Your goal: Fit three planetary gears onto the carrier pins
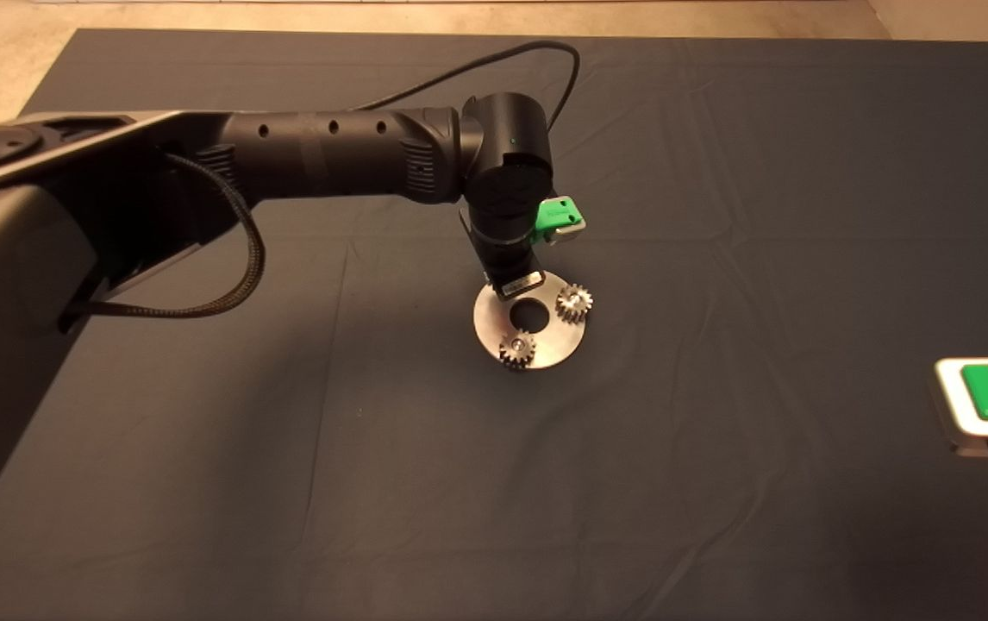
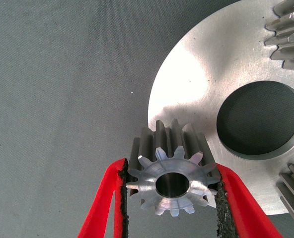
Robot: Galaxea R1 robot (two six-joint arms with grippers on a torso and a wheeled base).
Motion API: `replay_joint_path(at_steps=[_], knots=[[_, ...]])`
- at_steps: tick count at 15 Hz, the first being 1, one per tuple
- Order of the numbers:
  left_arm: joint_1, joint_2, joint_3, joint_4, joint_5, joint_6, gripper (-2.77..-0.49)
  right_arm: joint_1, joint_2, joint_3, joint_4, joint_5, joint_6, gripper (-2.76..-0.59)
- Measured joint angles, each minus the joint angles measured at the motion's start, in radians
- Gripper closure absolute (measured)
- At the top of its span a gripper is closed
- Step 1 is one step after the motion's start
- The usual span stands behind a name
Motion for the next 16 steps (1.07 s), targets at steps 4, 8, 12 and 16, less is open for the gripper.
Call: replay_joint_path(at_steps=[4, 8, 12, 16], knots=[[0.000, 0.000, 0.000, 0.000, 0.000, 0.000, -0.94, 0.000, 0.006, 0.000, 0.000, 0.000, 0.000, -1.16], [0.000, 0.000, -0.006, 0.000, -0.001, 0.000, -1.05, 0.000, 0.009, 0.000, 0.000, 0.000, -0.003, -1.16], [-0.001, 0.000, -0.006, 0.001, -0.001, 0.000, -1.16, 0.000, 0.011, 0.000, 0.000, 0.000, -0.004, -1.16], [-0.013, 0.000, -0.013, -0.003, 0.019, 0.004, -1.22, 0.000, 0.014, 0.000, 0.000, 0.000, -0.004, -1.16]])
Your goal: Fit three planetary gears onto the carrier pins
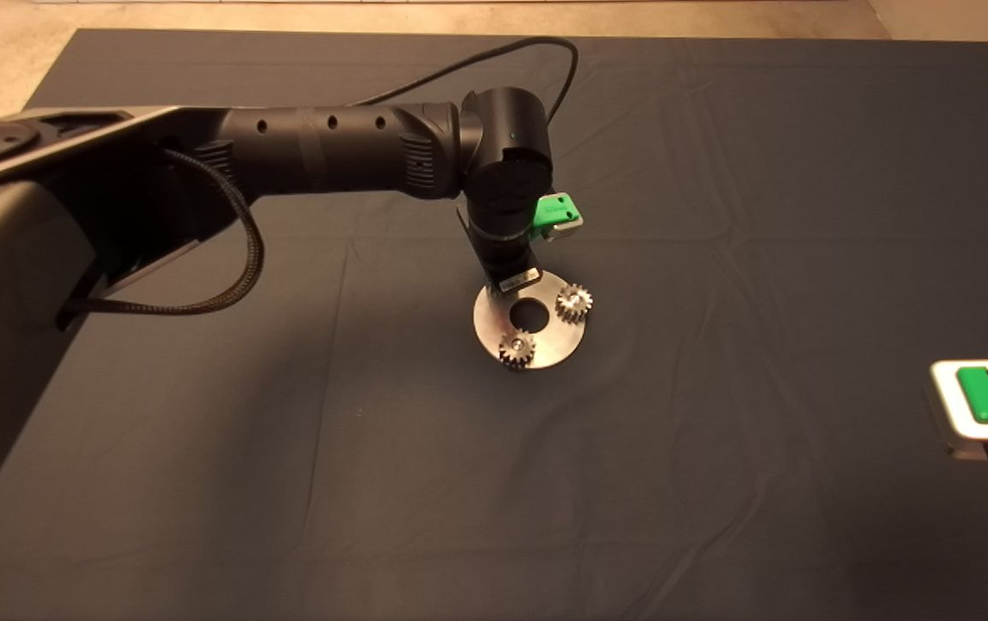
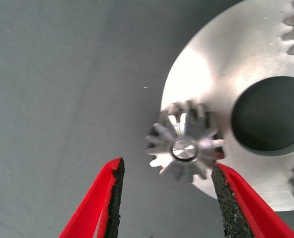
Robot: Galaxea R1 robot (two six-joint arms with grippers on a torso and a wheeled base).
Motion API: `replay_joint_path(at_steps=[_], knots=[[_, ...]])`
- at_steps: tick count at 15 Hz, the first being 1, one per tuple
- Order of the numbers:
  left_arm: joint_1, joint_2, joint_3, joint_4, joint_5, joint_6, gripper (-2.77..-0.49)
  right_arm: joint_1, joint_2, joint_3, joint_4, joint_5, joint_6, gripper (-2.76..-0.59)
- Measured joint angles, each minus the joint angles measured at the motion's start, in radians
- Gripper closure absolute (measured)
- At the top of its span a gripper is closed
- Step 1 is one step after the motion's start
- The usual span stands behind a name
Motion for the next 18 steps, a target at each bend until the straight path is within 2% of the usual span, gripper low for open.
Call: replay_joint_path(at_steps=[2, 4, 8, 12, 15, 17, 18], knots=[[-0.014, -0.001, -0.010, -0.019, 0.008, 0.009, -1.31, 0.000, 0.004, 0.000, 0.000, 0.000, 0.000, -1.16], [-0.020, -0.001, -0.011, -0.068, 0.018, 0.020, -1.31, 0.000, 0.008, 0.000, 0.000, 0.000, 0.000, -1.16], [-0.031, -0.001, -0.012, -0.121, 0.026, 0.034, -1.31, 0.000, 0.014, 0.000, 0.000, 0.000, 0.000, -1.16], [-0.031, -0.009, 0.009, -0.143, 0.026, 0.037, -1.31, -0.003, 0.014, 0.000, 0.000, 0.000, 0.000, -1.16], [-0.031, -0.079, 0.089, -0.185, 0.024, 0.015, -1.31, -0.021, 0.014, -0.001, 0.000, 0.000, 0.001, -1.16], [-0.031, -0.155, 0.198, -0.201, 0.027, -0.042, -1.31, -0.058, 0.014, -0.004, 0.000, 0.000, 0.001, -1.16], [-0.031, -0.194, 0.269, -0.210, 0.031, -0.083, -1.31, -0.090, 0.020, -0.011, 0.000, 0.000, 0.006, -1.16]])
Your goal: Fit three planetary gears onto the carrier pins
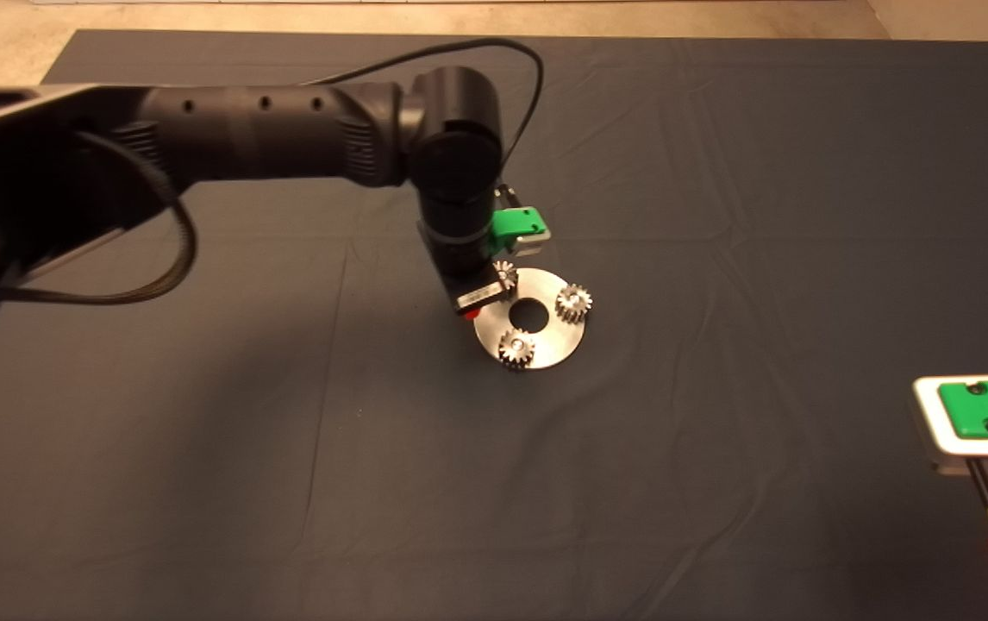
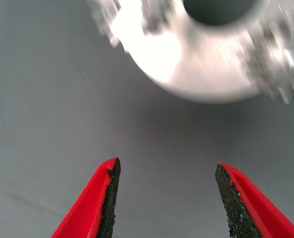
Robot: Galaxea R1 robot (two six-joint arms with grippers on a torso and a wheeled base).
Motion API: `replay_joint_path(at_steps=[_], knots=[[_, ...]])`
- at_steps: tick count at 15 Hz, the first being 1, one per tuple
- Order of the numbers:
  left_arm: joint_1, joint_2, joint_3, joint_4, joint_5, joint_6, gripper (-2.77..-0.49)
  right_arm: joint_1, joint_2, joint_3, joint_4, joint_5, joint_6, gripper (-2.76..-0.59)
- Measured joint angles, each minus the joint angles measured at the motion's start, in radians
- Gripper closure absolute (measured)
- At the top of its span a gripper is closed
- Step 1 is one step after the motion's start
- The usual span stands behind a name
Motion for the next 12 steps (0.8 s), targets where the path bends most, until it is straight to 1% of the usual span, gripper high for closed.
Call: replay_joint_path(at_steps=[1, 2, 3, 4, 5, 7, 8, 9, 10, 11, 12], knots=[[0.000, -0.038, 0.075, -0.008, 0.000, -0.044, -1.31, -0.027, 0.006, -0.005, 0.000, 0.001, 0.007, -1.16], [0.000, -0.076, 0.146, -0.016, 0.000, -0.092, -1.31, -0.039, 0.020, -0.009, 0.000, 0.000, 0.026, -1.16], [0.000, -0.110, 0.206, -0.022, 0.000, -0.135, -1.31, -0.039, 0.033, -0.011, 0.000, 0.000, 0.045, -1.16], [0.000, -0.138, 0.261, -0.023, 0.000, -0.168, -1.31, -0.040, 0.049, -0.011, -0.001, 0.000, 0.071, -1.16], [0.000, -0.164, 0.305, -0.027, 0.000, -0.202, -1.31, -0.040, 0.071, -0.011, -0.003, -0.001, 0.092, -1.16], [0.000, -0.197, 0.359, -0.030, 0.001, -0.252, -1.31, -0.040, 0.110, -0.012, -0.004, 0.001, 0.131, -1.16], [0.000, -0.203, 0.386, -0.030, 0.002, -0.276, -1.31, -0.040, 0.130, -0.012, -0.005, 0.000, 0.156, -1.16], [-0.001, -0.205, 0.414, -0.030, 0.002, -0.297, -1.31, -0.040, 0.151, -0.013, -0.005, 0.000, 0.168, -1.16], [-0.006, -0.205, 0.439, -0.031, -0.001, -0.306, -1.31, -0.040, 0.171, -0.013, -0.006, 0.000, 0.175, -1.16], [-0.019, -0.205, 0.459, -0.034, -0.003, -0.317, -1.31, -0.041, 0.188, -0.013, -0.006, 0.000, 0.186, -1.16], [-0.041, -0.210, 0.473, -0.036, -0.001, -0.326, -1.31, -0.042, 0.209, -0.014, -0.008, -0.001, 0.207, -1.16]])
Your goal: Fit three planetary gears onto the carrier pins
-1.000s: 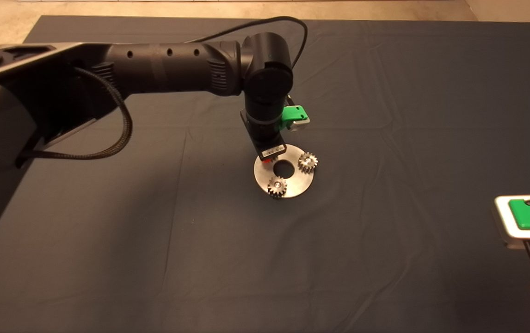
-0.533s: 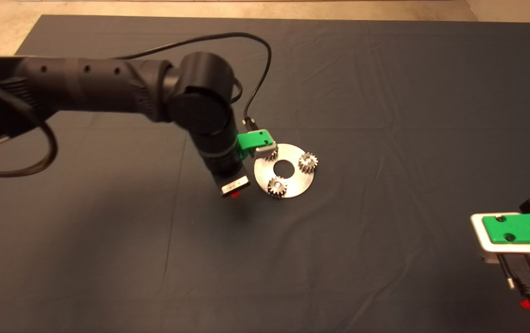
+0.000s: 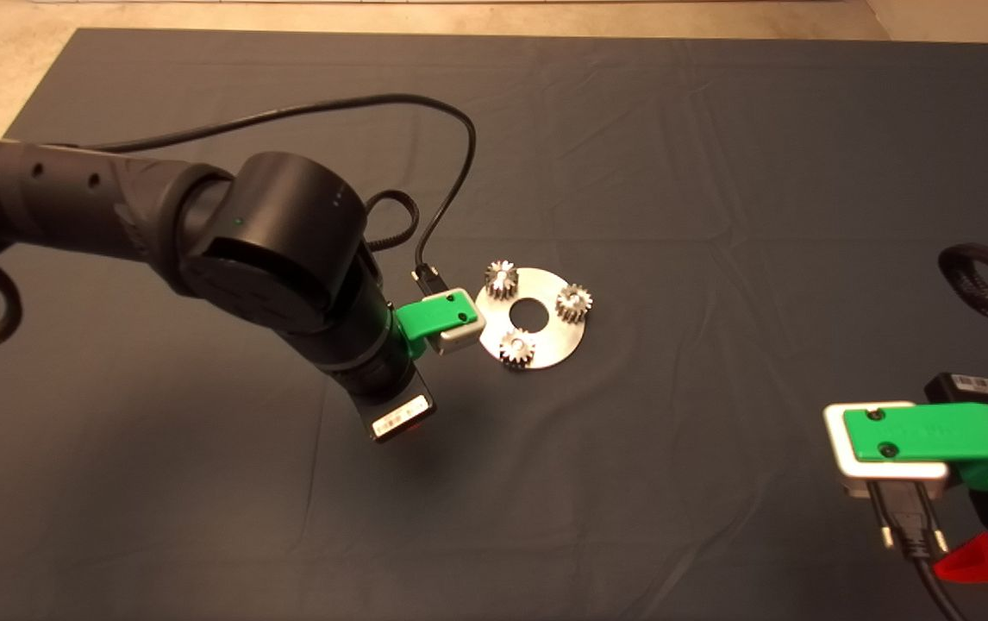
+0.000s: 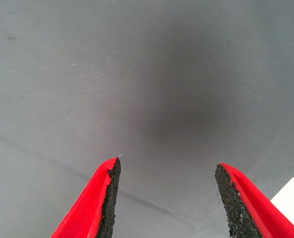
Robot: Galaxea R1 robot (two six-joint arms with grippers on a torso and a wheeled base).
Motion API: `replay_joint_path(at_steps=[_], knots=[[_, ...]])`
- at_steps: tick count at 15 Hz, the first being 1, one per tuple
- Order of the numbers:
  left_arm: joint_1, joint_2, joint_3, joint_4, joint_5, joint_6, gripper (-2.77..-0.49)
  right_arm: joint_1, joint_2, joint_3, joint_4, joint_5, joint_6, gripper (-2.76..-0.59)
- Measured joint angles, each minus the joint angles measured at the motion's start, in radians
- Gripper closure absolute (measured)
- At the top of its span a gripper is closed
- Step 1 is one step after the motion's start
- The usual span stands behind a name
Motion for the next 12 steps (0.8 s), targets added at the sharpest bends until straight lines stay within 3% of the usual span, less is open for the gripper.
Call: replay_joint_path(at_steps=[1, 2, 3, 6, 9, 12], knots=[[-0.025, 0.000, 0.012, -0.002, 0.003, -0.006, -1.31, -0.010, 0.025, 0.000, -0.004, 0.000, 0.025, -1.16], [-0.047, -0.006, 0.029, -0.009, 0.002, -0.016, -1.31, -0.040, 0.054, -0.002, -0.014, 0.000, 0.061, -1.16], [-0.058, -0.006, 0.054, -0.025, 0.003, -0.027, -1.31, -0.078, 0.081, -0.002, -0.030, 0.000, 0.092, -1.16], [-0.075, -0.011, 0.130, -0.066, 0.001, -0.061, -1.31, -0.149, 0.180, -0.004, -0.091, 0.000, 0.167, -1.16], [-0.129, -0.019, 0.162, -0.075, 0.002, -0.083, -1.31, -0.161, 0.240, -0.021, -0.115, 0.004, 0.215, -1.16], [-0.153, -0.010, 0.183, -0.080, 0.002, -0.102, -1.31, -0.160, 0.240, -0.024, -0.118, 0.000, 0.229, -1.16]])
